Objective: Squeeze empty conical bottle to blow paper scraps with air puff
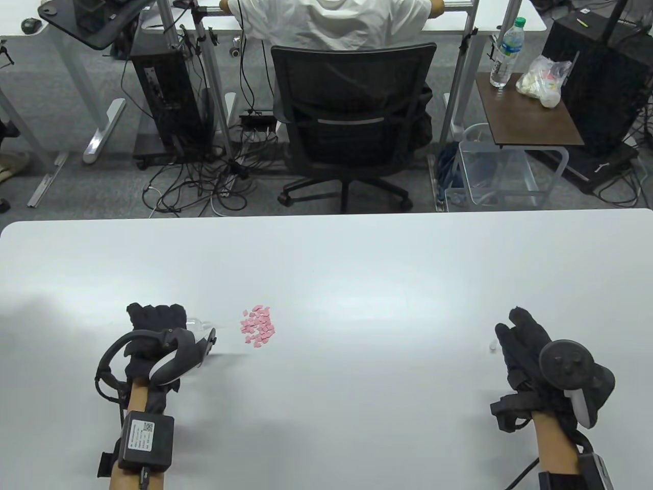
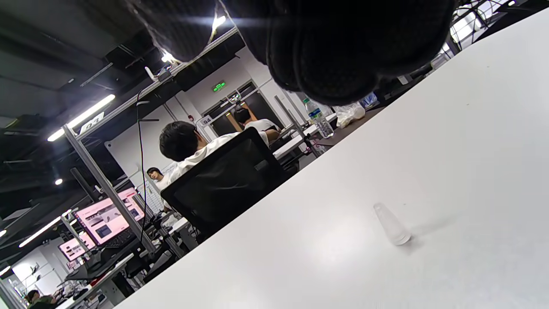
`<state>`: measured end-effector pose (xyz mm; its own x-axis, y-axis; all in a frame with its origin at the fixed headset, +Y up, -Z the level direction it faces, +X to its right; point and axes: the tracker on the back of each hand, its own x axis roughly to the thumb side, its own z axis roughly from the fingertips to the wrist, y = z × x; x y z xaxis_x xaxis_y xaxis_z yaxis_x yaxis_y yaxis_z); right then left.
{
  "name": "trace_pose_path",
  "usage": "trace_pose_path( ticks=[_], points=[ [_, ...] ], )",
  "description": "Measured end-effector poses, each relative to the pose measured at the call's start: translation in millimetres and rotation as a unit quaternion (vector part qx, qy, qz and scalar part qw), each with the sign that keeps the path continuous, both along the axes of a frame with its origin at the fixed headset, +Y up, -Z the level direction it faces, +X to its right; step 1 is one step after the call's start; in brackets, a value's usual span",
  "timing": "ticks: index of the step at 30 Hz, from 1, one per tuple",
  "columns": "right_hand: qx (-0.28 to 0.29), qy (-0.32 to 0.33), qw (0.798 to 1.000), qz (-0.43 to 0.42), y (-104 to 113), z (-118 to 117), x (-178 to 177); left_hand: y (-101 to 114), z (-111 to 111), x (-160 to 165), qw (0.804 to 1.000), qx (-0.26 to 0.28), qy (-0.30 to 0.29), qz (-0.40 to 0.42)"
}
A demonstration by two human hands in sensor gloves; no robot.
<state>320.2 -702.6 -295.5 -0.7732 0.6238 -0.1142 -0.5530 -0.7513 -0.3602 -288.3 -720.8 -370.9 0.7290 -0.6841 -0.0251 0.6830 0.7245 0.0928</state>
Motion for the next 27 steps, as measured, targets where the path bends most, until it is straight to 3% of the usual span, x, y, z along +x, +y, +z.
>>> trace_pose_path(
  ticks=[8,11,13,17,20,25,27],
  points=[
    [0.006,-0.003,1.0,-0.005,0.0,0.2,2.8,-14.6,-10.6,7.1,0.997,-0.016,-0.019,-0.066],
    [0.007,-0.005,1.0,-0.011,0.8,0.8,4.4,-9.5,-6.9,5.2,0.998,0.019,-0.025,-0.047],
    [0.007,-0.003,1.0,-0.015,1.0,1.0,5.0,-10.3,-7.6,6.4,0.999,-0.004,0.002,-0.041],
    [0.008,-0.002,1.0,-0.009,0.8,1.6,4.4,-13.3,-4.6,14.4,0.996,-0.001,-0.041,-0.078],
    [0.009,-0.002,1.0,-0.007,1.2,2.0,4.6,-14.8,-5.3,13.2,0.997,-0.017,-0.027,-0.076],
    [0.007,-0.001,1.0,-0.009,0.7,2.1,4.9,-11.5,0.2,15.5,0.996,0.01,-0.058,-0.068],
    [0.006,-0.003,1.0,-0.01,0.6,2.4,5.4,-14.5,-2.3,15.8,0.996,-0.017,-0.054,-0.068]
  ],
)
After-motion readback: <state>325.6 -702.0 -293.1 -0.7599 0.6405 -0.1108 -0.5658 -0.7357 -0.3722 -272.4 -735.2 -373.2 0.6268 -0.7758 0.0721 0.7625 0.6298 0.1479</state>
